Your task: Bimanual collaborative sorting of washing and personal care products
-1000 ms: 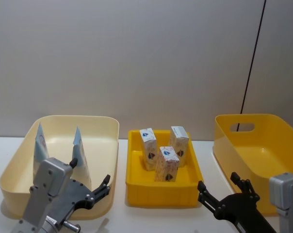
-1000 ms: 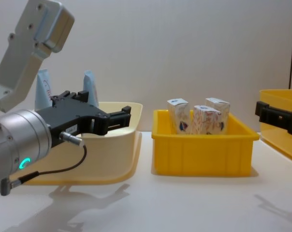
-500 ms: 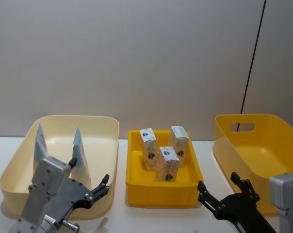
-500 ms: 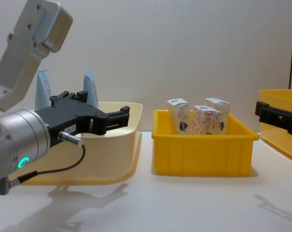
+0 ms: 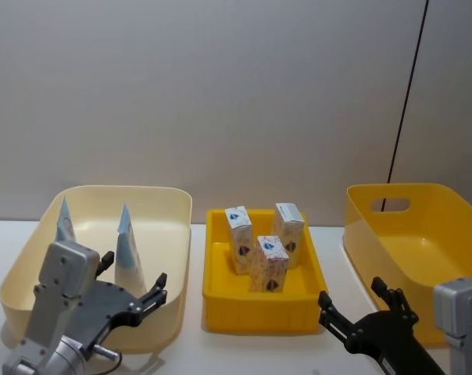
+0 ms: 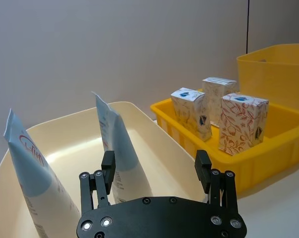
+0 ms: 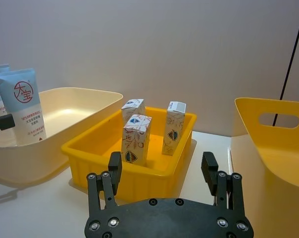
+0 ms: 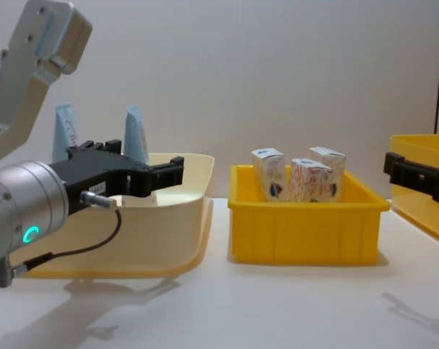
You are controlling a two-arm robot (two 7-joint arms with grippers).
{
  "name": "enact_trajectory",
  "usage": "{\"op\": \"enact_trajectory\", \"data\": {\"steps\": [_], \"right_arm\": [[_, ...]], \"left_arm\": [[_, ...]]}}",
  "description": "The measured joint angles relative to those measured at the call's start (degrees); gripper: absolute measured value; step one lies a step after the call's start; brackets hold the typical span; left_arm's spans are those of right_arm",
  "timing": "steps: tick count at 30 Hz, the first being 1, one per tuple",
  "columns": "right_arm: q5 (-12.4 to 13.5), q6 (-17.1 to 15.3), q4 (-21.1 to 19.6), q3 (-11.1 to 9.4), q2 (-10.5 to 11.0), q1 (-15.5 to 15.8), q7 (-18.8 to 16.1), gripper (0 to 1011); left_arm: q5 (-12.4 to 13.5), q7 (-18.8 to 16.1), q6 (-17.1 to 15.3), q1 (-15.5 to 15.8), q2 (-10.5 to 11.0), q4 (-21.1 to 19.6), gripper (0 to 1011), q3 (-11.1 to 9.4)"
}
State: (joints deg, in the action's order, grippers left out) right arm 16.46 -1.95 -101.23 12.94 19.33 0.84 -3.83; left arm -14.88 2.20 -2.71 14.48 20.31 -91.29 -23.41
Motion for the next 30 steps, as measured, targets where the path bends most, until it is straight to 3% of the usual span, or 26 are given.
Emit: {"op": "enact_trajectory", "data": {"steps": [15,30], "right_arm": [[0.0,0.0,0.0,0.0,0.0,0.0,0.0,1001],[0.0,0.0,0.0,0.0,0.0,0.0,0.0,1001]], "left_arm": [[-2.7,1.3,-1.8,2.4,-2.6,3.5,1003,1.8],[-1.5,1.4,-2.2,6.6,-4.8,9.4,1003,1.8]]}}
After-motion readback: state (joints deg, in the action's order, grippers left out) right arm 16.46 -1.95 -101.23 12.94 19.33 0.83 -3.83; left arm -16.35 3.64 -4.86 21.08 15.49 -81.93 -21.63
